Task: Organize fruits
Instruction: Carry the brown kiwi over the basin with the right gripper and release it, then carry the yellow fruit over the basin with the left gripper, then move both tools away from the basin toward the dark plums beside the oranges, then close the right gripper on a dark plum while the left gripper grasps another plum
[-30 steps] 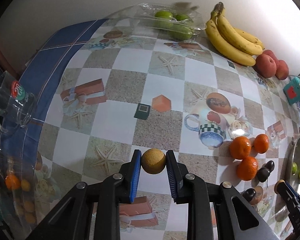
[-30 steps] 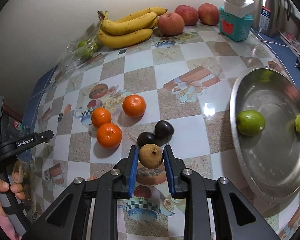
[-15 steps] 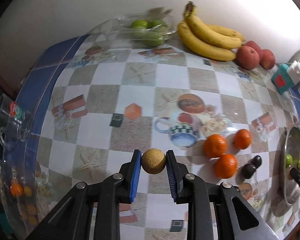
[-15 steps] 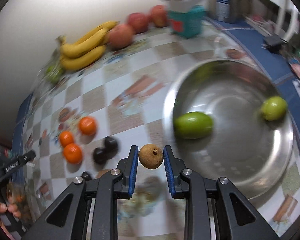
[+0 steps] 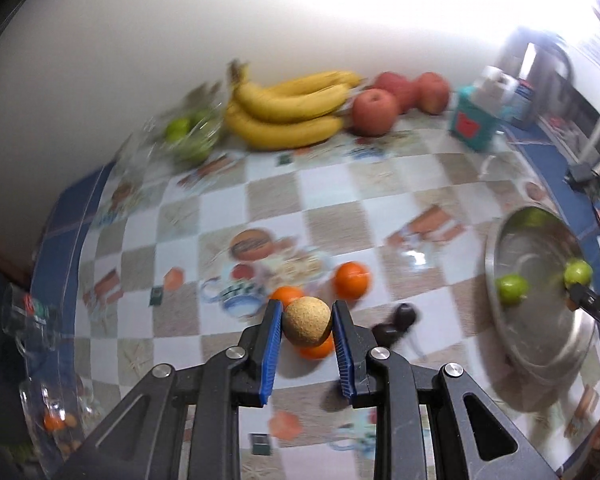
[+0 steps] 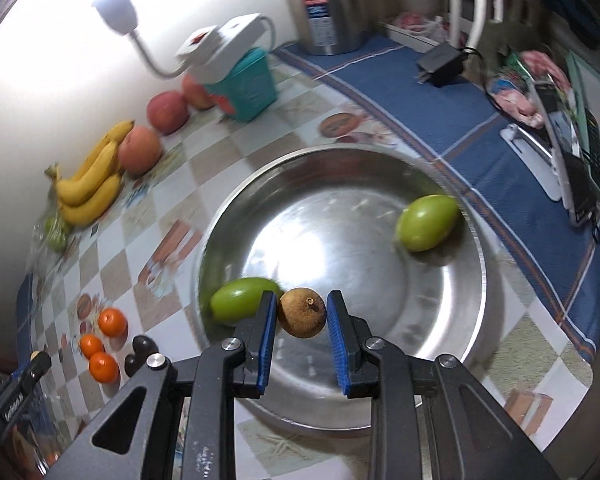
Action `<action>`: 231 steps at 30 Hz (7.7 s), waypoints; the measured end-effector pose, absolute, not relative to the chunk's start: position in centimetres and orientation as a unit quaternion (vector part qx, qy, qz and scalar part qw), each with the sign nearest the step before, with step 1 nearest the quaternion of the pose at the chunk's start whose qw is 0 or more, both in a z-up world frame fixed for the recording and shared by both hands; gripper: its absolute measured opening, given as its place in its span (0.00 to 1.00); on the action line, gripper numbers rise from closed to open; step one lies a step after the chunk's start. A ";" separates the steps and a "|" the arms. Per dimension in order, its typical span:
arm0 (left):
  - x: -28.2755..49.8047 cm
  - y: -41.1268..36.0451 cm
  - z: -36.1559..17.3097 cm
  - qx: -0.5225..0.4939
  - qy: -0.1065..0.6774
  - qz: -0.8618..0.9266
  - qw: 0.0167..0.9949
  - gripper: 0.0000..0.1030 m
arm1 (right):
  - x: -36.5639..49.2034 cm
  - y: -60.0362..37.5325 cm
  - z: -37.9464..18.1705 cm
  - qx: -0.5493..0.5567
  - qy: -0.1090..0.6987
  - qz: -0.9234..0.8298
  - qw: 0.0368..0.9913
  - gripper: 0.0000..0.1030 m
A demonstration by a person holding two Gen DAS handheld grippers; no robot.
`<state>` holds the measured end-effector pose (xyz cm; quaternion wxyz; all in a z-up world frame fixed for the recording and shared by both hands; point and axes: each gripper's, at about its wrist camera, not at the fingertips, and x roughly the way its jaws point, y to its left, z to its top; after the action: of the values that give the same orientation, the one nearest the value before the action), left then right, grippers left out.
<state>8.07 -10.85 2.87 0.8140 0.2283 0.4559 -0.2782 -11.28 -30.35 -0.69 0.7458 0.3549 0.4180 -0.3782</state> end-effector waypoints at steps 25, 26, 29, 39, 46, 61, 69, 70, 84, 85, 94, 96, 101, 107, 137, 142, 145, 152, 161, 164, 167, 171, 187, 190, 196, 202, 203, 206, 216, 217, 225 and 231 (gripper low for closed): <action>-6.5 -23.7 1.5 0.313 0.412 -0.398 0.758 0.26 | -17.6 -35.4 -0.4 0.389 0.388 -0.426 0.719 0.26; -6.7 -24.0 1.1 0.315 0.417 -0.397 0.754 0.26 | -17.6 -35.5 -0.6 0.388 0.390 -0.425 0.719 0.26; -6.8 -24.5 0.2 0.318 0.428 -0.398 0.747 0.26 | -17.5 -35.6 -1.0 0.385 0.399 -0.423 0.716 0.26; -7.0 -25.2 -2.3 0.326 0.457 -0.399 0.725 0.26 | -17.0 -35.6 -2.9 0.384 0.434 -0.417 0.700 0.26; -7.5 -25.7 -3.4 0.338 0.468 -0.400 0.712 0.26 | -16.7 -35.4 -4.4 0.384 0.458 -0.415 0.686 0.26; -7.6 -26.0 -3.8 0.341 0.473 -0.404 0.704 0.35 | -16.2 -35.2 -5.1 0.375 0.479 -0.409 0.680 0.27; -7.7 -25.7 -1.9 0.335 0.453 -0.402 0.721 0.50 | -15.8 -35.2 -4.5 0.368 0.475 -0.411 0.685 0.29; -7.8 -25.7 -1.6 0.335 0.449 -0.401 0.725 0.53 | -15.8 -35.2 -4.2 0.367 0.469 -0.413 0.690 0.29; -7.4 -25.3 -0.8 0.334 0.433 -0.378 0.747 0.77 | -16.0 -35.0 -1.9 0.350 0.425 -0.431 0.715 0.52; -7.2 -25.3 -0.9 0.334 0.434 -0.378 0.747 0.78 | -16.1 -34.9 -2.0 0.350 0.427 -0.431 0.714 0.53; -5.9 -25.1 -1.7 0.341 0.436 -0.358 0.752 0.98 | -16.5 -35.0 -3.1 0.364 0.437 -0.435 0.698 0.72; -5.2 -24.9 -1.8 0.333 0.442 -0.356 0.753 1.00 | -16.5 -35.1 -3.4 0.367 0.440 -0.433 0.696 0.73; -4.1 -24.5 -1.9 0.332 0.448 -0.346 0.755 1.00 | -16.1 -34.8 -3.6 0.361 0.446 -0.428 0.698 0.86; -2.8 -23.7 -1.4 0.325 0.449 -0.331 0.764 1.00 | -15.5 -34.5 -3.8 0.351 0.456 -0.418 0.703 0.91; 5.9 -13.0 2.5 0.179 0.463 -0.209 0.843 1.00 | -8.8 -30.0 -0.6 0.329 0.411 -0.312 0.791 1.00; 6.4 -11.7 2.2 0.159 0.465 -0.200 0.848 1.00 | -6.1 -27.9 -0.5 0.300 0.425 -0.277 0.808 0.99; 7.5 -10.4 1.0 0.129 0.497 -0.196 0.835 1.00 | -4.9 -27.2 -0.4 0.276 0.434 -0.284 0.809 1.00; 8.9 -6.8 -0.9 0.079 0.539 -0.169 0.821 1.00 | -3.8 -26.5 -0.2 0.294 0.422 -0.258 0.818 0.99; 9.6 -4.2 -4.2 0.021 0.602 -0.167 0.781 1.00 | -1.7 -24.1 0.0 0.292 0.432 -0.230 0.822 0.99; 10.0 -3.4 -4.4 0.012 0.606 -0.156 0.780 1.00 | -0.7 -23.4 -0.7 0.295 0.443 -0.218 0.818 0.99; 10.5 -2.7 -4.6 -0.016 0.618 -0.153 0.771 1.00 | 0.1 -22.7 -1.5 0.294 0.455 -0.212 0.813 0.99; 10.5 -3.0 -4.6 -0.006 0.617 -0.149 0.773 0.99 | 1.1 -21.7 -2.4 0.278 0.472 -0.200 0.812 0.92; 9.8 -6.0 -6.7 -0.013 0.657 -0.190 0.729 0.51 | 3.4 -21.8 -6.0 0.307 0.502 -0.166 0.792 0.38; 10.0 -6.4 -6.9 -0.019 0.659 -0.194 0.727 0.47 | 3.5 -21.8 -6.5 0.305 0.507 -0.166 0.789 0.37; 10.0 -6.8 -7.2 -0.026 0.661 -0.207 0.721 0.36 | 3.6 -21.6 -6.9 0.303 0.514 -0.159 0.786 0.34; 10.0 -7.4 -7.6 -0.026 0.662 -0.207 0.720 0.28 | 3.4 -21.8 -7.3 0.313 0.514 -0.161 0.782 0.34; 10.1 -7.4 -7.6 -0.026 0.661 -0.207 0.721 0.28 | 3.4 -21.8 -7.3 0.314 0.513 -0.161 0.783 0.33; 10.1 -7.2 -7.6 -0.027 0.660 -0.207 0.721 0.28 | 3.5 -21.6 -7.3 0.314 0.512 -0.160 0.784 0.31; 10.1 -7.0 -7.6 -0.031 0.659 -0.206 0.722 0.26 | 3.6 -21.5 -7.3 0.317 0.510 -0.156 0.785 0.27; 10.1 -7.0 -7.5 -0.032 0.659 -0.206 0.722 0.26 | 3.6 -21.5 -7.3 0.318 0.509 -0.156 0.785 0.27; 10.2 -6.8 -7.4 -0.037 0.658 -0.203 0.725 0.26 | 3.4 -21.6 -7.3 0.323 0.507 -0.155 0.784 0.26; 10.4 -6.3 -7.1 -0.045 0.656 -0.199 0.727 0.26 | 3.2 -21.9 -7.3 0.333 0.504 -0.154 0.782 0.25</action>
<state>10.42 -6.33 -7.09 0.7271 -0.0445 0.6556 -0.1989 3.21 -21.95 -7.26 0.7823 0.3326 0.5036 -0.1542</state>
